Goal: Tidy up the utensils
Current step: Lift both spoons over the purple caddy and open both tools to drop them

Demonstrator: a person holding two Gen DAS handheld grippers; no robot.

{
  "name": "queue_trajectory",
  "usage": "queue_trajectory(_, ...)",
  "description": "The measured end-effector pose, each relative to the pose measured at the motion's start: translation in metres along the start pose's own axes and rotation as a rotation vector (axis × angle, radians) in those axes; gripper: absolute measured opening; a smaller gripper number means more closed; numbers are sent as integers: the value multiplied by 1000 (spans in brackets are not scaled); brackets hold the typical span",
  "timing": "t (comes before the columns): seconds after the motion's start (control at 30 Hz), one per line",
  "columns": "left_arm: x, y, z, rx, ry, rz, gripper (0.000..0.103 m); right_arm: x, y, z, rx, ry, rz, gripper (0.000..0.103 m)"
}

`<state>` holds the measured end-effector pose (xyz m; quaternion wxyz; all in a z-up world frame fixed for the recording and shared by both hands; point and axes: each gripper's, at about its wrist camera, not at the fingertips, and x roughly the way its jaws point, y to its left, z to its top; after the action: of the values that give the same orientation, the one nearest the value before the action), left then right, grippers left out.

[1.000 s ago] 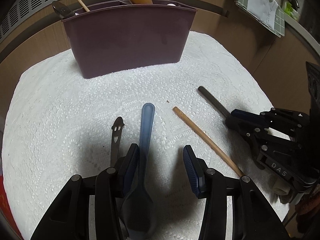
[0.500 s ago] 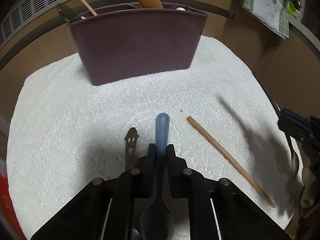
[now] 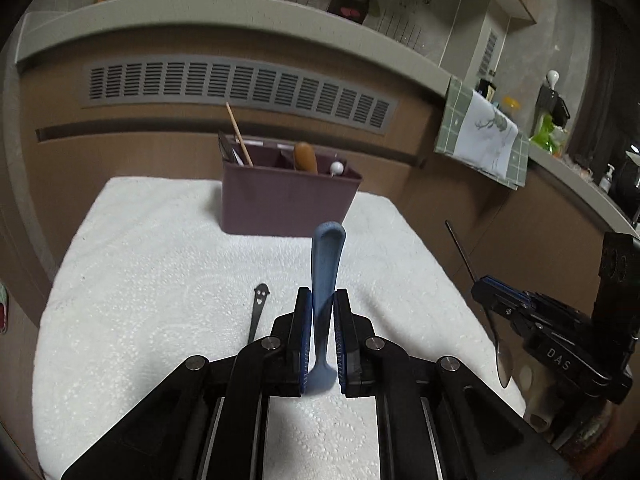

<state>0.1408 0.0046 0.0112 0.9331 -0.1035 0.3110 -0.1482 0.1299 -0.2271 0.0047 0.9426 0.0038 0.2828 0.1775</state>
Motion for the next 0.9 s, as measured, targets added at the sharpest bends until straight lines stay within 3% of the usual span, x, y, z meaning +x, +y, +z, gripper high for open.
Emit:
queue_trajectory(0.3,-11,9,8,-18,-48,-9,11,-8,8,11,-22,-51,23,12)
queue_trajectory(0.47,-21,6,48,4,-130,-14,11,-6,-4,30,40,-102,113,12)
queue_trajectory(0.57,-27,8,86,28,-205,-42,11,-5,-4,63,17,-168,106,12)
queue_trajectory(0.7,-17,14,142,58,-274,-75,11,1,2,132,-32,-331,104,12)
queue_trajectory(0.8,2,23,174,42,-265,-88,11,16,10,171,-65,-422,63,12)
queue_trajectory(0.9,29,34,195,34,-233,-68,11,45,10,200,-66,-428,69,12)
